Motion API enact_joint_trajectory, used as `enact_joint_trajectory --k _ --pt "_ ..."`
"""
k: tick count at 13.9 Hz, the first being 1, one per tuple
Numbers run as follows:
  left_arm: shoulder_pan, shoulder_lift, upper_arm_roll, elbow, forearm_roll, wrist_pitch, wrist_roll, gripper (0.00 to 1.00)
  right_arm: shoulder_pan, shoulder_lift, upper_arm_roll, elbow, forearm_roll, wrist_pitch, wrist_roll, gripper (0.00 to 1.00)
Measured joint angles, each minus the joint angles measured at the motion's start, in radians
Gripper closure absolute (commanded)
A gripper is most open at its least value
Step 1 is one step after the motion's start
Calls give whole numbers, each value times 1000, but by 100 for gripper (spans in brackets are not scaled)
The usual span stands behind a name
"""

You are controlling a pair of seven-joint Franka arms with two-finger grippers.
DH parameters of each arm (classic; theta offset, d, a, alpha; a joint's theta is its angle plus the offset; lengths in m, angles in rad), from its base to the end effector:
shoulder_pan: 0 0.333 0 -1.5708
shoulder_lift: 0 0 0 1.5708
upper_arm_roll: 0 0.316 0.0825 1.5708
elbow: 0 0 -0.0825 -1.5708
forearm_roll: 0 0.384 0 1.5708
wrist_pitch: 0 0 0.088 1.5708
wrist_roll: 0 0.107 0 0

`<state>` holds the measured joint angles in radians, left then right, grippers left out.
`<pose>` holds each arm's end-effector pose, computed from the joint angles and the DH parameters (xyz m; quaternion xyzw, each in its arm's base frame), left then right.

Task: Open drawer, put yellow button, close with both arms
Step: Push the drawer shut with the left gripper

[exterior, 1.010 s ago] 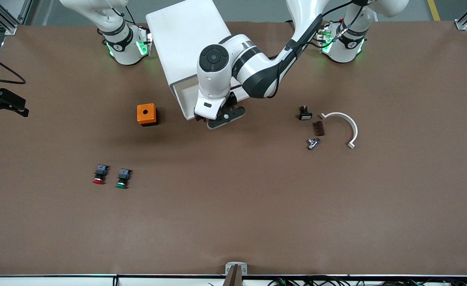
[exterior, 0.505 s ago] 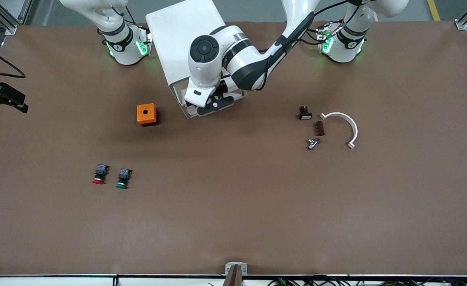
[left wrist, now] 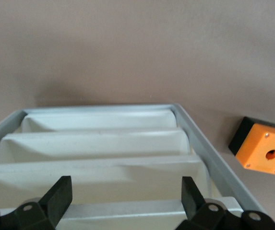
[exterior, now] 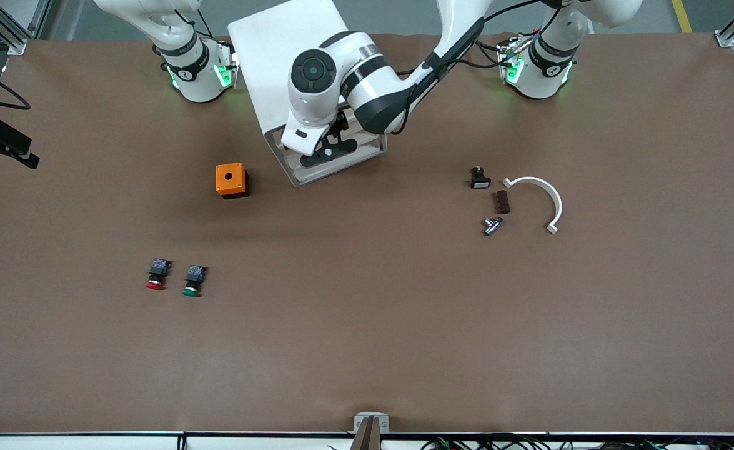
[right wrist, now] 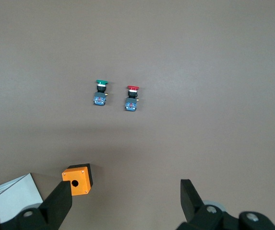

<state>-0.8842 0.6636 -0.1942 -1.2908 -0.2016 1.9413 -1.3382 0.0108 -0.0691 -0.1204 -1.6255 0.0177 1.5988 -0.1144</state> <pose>0.3641 -0.6368 0.3652 0.9710 0.1837 -0.1433 0.0532 0.5326 -0.0591 0.6385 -0.9997 -0.0024 -0.0223 0.0106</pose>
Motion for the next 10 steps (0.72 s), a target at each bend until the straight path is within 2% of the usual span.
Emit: enact_joint_trajectory --k 10 --pt "10 5 5 1 -35 2 2 0 7 -6 13 -10 11 -6 36 0"
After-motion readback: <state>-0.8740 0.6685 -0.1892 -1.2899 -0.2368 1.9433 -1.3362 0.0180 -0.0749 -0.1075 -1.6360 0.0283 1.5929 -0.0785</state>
